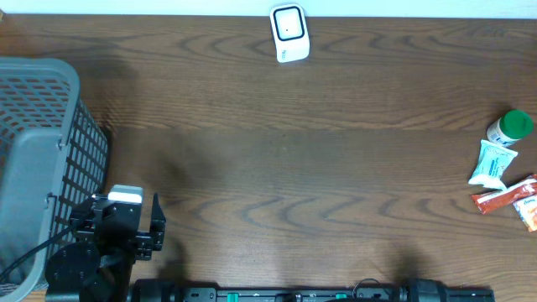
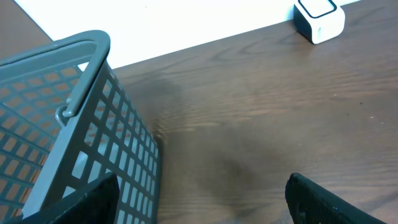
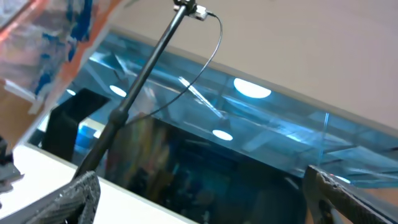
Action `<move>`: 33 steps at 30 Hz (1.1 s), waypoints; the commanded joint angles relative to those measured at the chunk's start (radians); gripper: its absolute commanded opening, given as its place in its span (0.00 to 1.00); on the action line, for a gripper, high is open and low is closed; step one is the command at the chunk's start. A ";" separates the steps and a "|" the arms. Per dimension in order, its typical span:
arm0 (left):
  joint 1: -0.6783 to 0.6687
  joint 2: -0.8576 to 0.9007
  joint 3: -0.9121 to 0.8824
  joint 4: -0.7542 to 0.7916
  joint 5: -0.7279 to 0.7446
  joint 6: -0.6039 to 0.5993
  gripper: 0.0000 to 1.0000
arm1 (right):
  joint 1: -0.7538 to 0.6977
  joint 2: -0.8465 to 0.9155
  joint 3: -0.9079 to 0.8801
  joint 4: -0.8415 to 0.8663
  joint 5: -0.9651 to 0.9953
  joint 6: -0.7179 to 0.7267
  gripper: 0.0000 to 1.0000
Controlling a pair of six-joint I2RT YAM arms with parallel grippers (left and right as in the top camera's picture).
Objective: Scan the item barcode
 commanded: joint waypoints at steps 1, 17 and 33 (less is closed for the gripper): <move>-0.004 -0.006 0.003 0.001 -0.002 0.002 0.86 | 0.030 -0.031 -0.132 0.063 0.005 -0.010 0.99; -0.004 -0.006 0.003 0.001 -0.002 0.002 0.86 | 0.063 -0.245 -1.003 0.471 -0.005 -0.088 0.99; -0.004 -0.005 0.003 0.001 -0.002 0.002 0.86 | 0.063 -0.245 -1.654 0.739 -0.001 -0.192 0.99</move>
